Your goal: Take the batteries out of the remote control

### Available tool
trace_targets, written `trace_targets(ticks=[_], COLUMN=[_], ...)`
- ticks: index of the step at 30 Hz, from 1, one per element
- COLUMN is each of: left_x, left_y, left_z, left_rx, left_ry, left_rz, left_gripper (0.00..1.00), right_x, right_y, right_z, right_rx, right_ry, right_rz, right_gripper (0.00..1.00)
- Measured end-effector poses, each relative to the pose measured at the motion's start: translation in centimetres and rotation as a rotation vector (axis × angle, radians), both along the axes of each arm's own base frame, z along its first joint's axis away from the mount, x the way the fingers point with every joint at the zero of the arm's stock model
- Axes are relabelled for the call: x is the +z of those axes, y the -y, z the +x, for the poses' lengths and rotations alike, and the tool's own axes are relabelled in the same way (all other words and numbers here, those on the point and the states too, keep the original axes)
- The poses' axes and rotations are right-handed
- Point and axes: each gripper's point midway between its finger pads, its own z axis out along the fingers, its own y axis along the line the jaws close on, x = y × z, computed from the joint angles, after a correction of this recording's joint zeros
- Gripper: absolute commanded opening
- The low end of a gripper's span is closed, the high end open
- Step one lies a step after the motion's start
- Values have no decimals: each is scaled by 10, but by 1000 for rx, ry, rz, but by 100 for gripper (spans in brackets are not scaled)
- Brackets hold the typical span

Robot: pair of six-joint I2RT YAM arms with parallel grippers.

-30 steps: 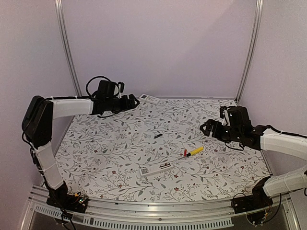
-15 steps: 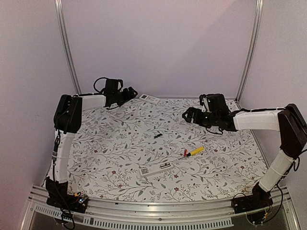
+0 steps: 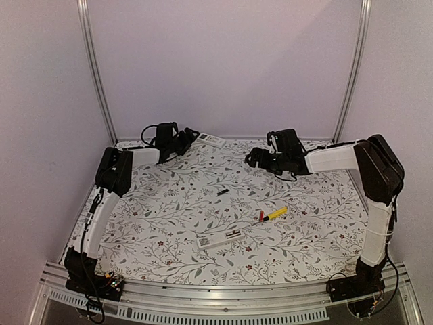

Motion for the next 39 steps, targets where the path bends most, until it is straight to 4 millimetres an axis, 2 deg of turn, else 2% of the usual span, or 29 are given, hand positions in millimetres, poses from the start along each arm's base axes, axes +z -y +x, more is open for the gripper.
trace_targets(ticks=[4,9,13,16,19,23,26,30,34,37,39], left_x=[5,9,8,10,32,76,97,94,90,87,79], left_y=[6,10,7,-2,-9,-12,-14,-14,-11,-8,-9], left_z=[6,5,-7,-23,-34,-34,-34,-35,-38,-43,-59], left_rx=[-3,-26,-46,-47,-53,-56,-54,-63,-86,-120,-145], left_ry=[30,48,62,57,93,184,219,203,180,189,186], left_rz=[-87,-126,-86,-11,52,89,90,82,75,90,116], left_gripper=[80,80,81,82,82,82,81,81,80,80,81], right_x=[-7,-11,-18,-23,-28,-33,-38,-48,-43,-43,-46], right_y=[-12,-32,-47,-57,-65,-75,-80,-81,-84,-87,-88], right_z=[25,59,83,99,112,127,138,149,158,158,155], right_rx=[12,47,81,94,96,89,64,11,-13,-3,15], right_ry=[-1,1,-7,-20,-30,-37,-44,-59,-45,-47,-50], right_rz=[24,91,160,217,265,325,366,419,480,503,500], right_gripper=[94,90,88,88,88,86,85,84,78,79,84])
